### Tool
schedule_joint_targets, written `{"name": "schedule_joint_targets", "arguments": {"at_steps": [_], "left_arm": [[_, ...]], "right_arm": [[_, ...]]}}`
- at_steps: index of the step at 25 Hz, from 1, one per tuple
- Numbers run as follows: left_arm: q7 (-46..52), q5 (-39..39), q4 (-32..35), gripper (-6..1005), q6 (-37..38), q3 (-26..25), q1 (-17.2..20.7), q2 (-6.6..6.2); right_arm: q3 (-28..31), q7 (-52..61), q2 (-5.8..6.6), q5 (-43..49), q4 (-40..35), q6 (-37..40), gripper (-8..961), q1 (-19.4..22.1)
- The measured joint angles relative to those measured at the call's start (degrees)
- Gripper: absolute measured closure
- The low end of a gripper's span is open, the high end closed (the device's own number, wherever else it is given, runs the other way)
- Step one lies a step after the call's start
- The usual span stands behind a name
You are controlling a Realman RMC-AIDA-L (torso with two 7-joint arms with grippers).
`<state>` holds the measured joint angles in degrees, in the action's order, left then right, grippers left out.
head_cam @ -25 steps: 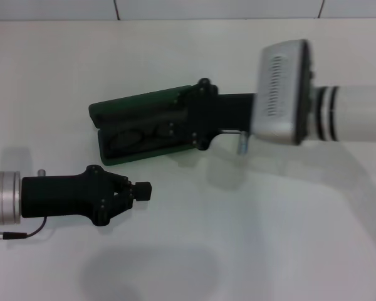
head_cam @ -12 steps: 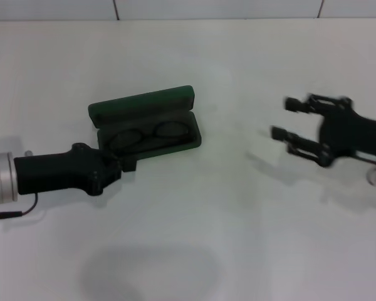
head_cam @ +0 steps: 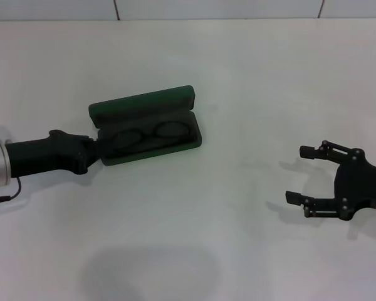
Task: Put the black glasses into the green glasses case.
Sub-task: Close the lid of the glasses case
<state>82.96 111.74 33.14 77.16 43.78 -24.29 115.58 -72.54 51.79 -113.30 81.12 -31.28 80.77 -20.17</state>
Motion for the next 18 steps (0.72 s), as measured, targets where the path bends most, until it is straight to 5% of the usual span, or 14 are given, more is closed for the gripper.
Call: {"name": "schedule_joint_targets", "arguments": {"at_steps": [5, 10, 18], "left_arm": [[2.9, -0.4, 0.5, 965, 0.6, 0.0, -0.4, -0.16], [5.4, 0.4, 1.4, 964, -0.5, 0.0, -0.5, -0.41], [4.7, 1.2, 0.7, 963, -4.4, 0.4, -1.7, 0.91]], "right_arm": [[0.2, -0.2, -0.29, 0.1, 0.0, 0.0, 64, 0.3], [0.2, -0.2, -0.48, 0.1, 0.1, 0.0, 63, 0.3], [0.1, -0.3, -0.62, 0.1, 0.2, 0.0, 63, 0.2]]}}
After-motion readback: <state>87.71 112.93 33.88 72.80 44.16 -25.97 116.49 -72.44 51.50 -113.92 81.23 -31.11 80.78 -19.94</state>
